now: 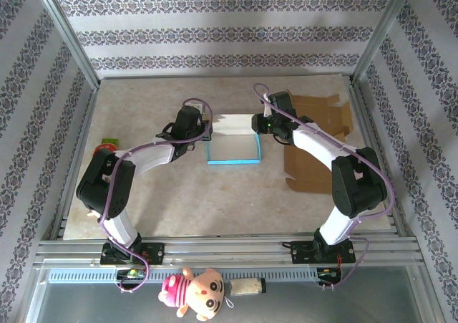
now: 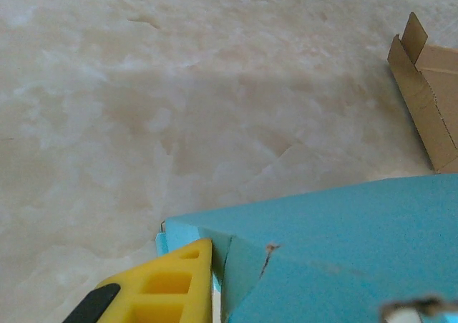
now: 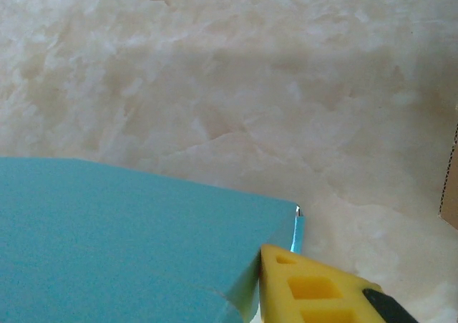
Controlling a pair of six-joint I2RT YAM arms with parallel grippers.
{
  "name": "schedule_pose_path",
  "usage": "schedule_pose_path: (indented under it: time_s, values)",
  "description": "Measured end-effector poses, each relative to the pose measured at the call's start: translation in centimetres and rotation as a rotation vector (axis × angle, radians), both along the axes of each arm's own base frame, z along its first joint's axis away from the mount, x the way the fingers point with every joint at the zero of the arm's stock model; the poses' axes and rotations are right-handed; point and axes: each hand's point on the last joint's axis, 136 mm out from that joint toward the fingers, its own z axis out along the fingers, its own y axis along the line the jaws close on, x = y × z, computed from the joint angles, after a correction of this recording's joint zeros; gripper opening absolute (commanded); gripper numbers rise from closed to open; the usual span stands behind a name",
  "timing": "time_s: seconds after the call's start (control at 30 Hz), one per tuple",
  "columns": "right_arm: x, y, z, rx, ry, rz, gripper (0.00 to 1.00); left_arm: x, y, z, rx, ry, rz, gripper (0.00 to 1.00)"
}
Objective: Fold the paper box
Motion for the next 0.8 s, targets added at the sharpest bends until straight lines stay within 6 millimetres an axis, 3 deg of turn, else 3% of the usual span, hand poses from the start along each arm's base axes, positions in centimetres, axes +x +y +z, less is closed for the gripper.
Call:
schedule_pose_path:
  time_s: [0.8]
  values:
    - [-0.61,-0.09,-0.75,0.002,-0.030,-0.006,0.25,-0.30,-0.69,-0.41,-0.122,0.050,0.037,0.17]
